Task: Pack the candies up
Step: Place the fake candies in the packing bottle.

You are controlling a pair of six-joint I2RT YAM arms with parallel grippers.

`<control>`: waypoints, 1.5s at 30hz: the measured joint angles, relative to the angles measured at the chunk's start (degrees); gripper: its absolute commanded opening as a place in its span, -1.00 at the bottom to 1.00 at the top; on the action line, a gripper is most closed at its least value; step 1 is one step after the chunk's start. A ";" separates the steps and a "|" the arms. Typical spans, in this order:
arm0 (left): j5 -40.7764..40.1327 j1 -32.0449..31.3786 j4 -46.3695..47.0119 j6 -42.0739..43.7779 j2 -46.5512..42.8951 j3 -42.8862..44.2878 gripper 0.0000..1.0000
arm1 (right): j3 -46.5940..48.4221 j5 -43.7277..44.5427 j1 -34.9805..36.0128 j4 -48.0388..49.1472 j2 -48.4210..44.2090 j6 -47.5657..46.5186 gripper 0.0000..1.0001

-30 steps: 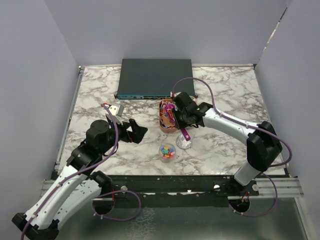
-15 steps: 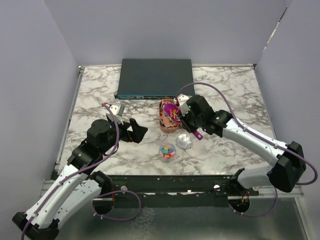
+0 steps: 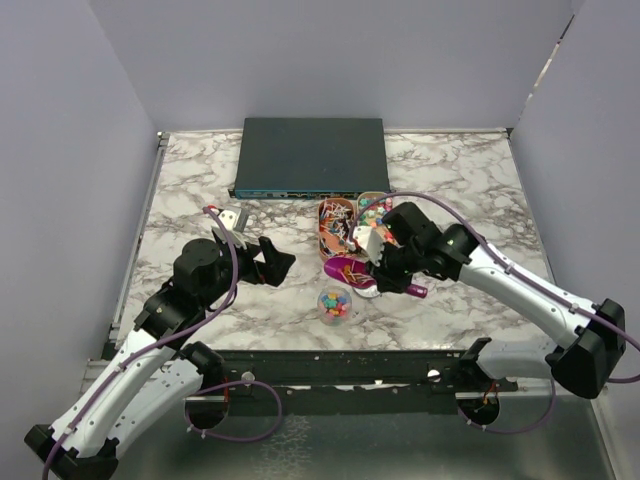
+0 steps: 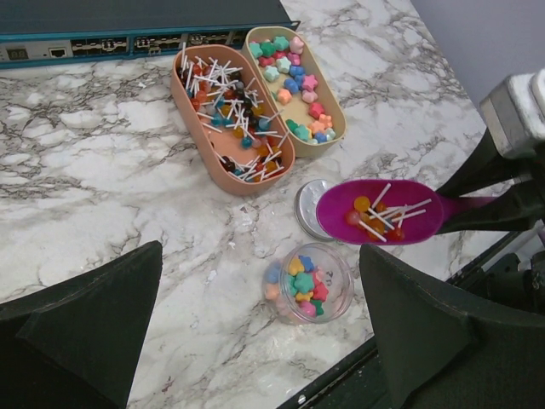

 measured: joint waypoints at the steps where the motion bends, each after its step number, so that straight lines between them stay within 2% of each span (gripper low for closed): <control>1: 0.00 0.00 0.00 0.00 0.00 0.00 0.97 | 0.13 -0.63 0.33 -1.16 -0.17 -0.68 -0.99; 13: 0.00 0.00 0.00 0.00 -0.11 0.00 0.98 | 3.78 0.02 7.72 -12.57 3.85 -3.13 -0.99; 25: 0.02 0.00 0.00 0.00 -0.72 0.00 0.97 | 7.72 8.63 11.67 -20.87 8.28 -1.38 -0.99; 34: 0.02 0.02 0.00 0.02 -1.09 0.00 0.97 | 13.51 15.30 14.69 -25.00 11.32 0.57 -0.99; 45: 0.02 0.02 0.00 0.02 -1.46 0.00 0.97 | 16.02 21.51 16.55 -29.03 14.08 1.57 -0.99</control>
